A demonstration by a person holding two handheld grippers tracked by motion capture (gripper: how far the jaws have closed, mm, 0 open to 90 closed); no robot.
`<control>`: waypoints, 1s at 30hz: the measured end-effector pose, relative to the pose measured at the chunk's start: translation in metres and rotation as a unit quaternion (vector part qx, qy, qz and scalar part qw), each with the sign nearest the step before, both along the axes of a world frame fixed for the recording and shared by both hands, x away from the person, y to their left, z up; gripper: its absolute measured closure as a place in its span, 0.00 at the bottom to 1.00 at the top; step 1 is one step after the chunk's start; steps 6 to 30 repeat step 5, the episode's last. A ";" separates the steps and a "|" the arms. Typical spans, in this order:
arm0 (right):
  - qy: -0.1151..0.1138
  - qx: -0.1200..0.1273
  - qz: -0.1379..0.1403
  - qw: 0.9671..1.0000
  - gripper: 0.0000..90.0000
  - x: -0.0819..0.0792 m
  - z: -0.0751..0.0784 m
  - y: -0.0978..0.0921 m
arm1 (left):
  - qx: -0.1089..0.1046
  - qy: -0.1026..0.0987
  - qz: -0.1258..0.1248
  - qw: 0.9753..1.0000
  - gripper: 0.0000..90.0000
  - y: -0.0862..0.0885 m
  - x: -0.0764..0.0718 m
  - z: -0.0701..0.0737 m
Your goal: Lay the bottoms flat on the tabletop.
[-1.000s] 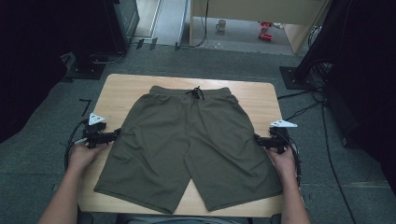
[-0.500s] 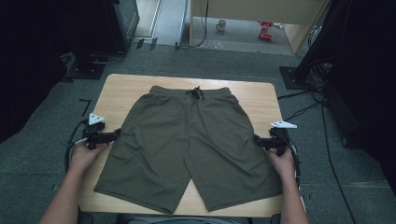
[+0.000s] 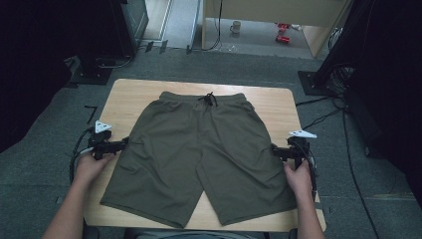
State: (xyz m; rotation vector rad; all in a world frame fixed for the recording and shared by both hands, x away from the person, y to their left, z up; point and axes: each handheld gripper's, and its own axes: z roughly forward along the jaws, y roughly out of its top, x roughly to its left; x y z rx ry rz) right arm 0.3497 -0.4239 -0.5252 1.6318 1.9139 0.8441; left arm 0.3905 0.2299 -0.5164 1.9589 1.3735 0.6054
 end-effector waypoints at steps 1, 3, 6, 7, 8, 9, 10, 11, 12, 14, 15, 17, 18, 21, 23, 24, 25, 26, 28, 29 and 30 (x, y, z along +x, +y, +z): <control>0.000 0.000 -0.001 1.000 0.07 0.000 0.000 0.000 | 0.001 0.001 0.006 1.000 0.24 0.000 0.000 0.000; 0.000 0.000 -0.001 1.000 0.07 0.000 0.000 0.000 | 0.002 0.004 0.017 1.000 0.17 -0.001 0.001 0.000; 0.000 0.000 -0.002 1.000 0.07 0.000 0.000 0.000 | 0.003 0.009 0.039 0.999 0.12 -0.001 0.001 -0.001; 0.000 0.000 -0.002 1.000 0.07 0.000 0.000 0.000 | 0.003 0.009 0.039 0.999 0.12 -0.001 0.001 -0.001; 0.000 0.000 -0.002 1.000 0.07 0.000 0.000 0.000 | 0.003 0.009 0.039 0.999 0.12 -0.001 0.001 -0.001; 0.000 0.000 -0.002 1.000 0.07 0.000 0.000 0.000 | 0.003 0.009 0.039 0.999 0.12 -0.001 0.001 -0.001; 0.000 0.000 -0.002 1.000 0.07 0.000 0.000 0.000 | 0.003 0.009 0.039 0.999 0.12 -0.001 0.001 -0.001; 0.000 0.000 -0.002 1.000 0.07 0.000 0.000 0.000 | 0.003 0.009 0.039 0.999 0.12 -0.001 0.001 -0.001; 0.000 0.000 -0.002 1.000 0.07 0.000 0.000 0.000 | 0.003 0.009 0.039 0.999 0.12 -0.001 0.001 -0.001; 0.000 0.000 -0.002 1.000 0.07 0.000 0.000 0.000 | 0.003 0.009 0.039 0.999 0.12 -0.001 0.001 -0.001; 0.000 0.000 -0.002 1.000 0.07 0.000 0.000 0.000 | 0.003 0.009 0.039 0.999 0.12 -0.001 0.001 -0.001; 0.000 0.000 -0.002 1.000 0.07 0.000 0.000 0.000 | 0.003 0.009 0.039 0.999 0.12 -0.001 0.001 -0.001; 0.000 0.000 -0.002 1.000 0.07 0.000 0.000 0.000 | 0.003 0.009 0.039 0.999 0.12 -0.001 0.001 -0.001; 0.000 0.000 -0.002 1.000 0.07 0.000 0.000 0.000 | 0.003 0.009 0.039 0.999 0.12 -0.001 0.001 -0.001; 0.000 0.000 -0.002 1.000 0.07 0.000 0.000 0.000 | 0.003 0.009 0.039 0.999 0.12 -0.001 0.001 -0.001; 0.000 0.000 -0.002 1.000 0.07 0.000 0.000 0.000 | 0.003 0.009 0.039 0.999 0.12 -0.001 0.001 -0.001; 0.000 0.000 -0.002 1.000 0.07 0.000 0.000 0.000 | 0.003 0.009 0.039 0.999 0.12 -0.001 0.001 -0.001; 0.000 0.000 -0.002 1.000 0.07 0.000 0.000 0.000 | 0.003 0.009 0.039 0.999 0.12 -0.001 0.001 -0.001; 0.000 0.000 -0.002 1.000 0.07 0.000 0.000 0.000 | 0.003 0.009 0.039 0.999 0.12 -0.001 0.001 -0.001; 0.000 0.000 -0.002 1.000 0.07 0.000 0.000 0.000 | 0.003 0.009 0.039 0.999 0.12 -0.001 0.001 -0.001; 0.000 0.000 -0.002 1.000 0.07 0.000 0.000 0.000 | 0.003 0.009 0.039 0.999 0.12 -0.001 0.001 -0.001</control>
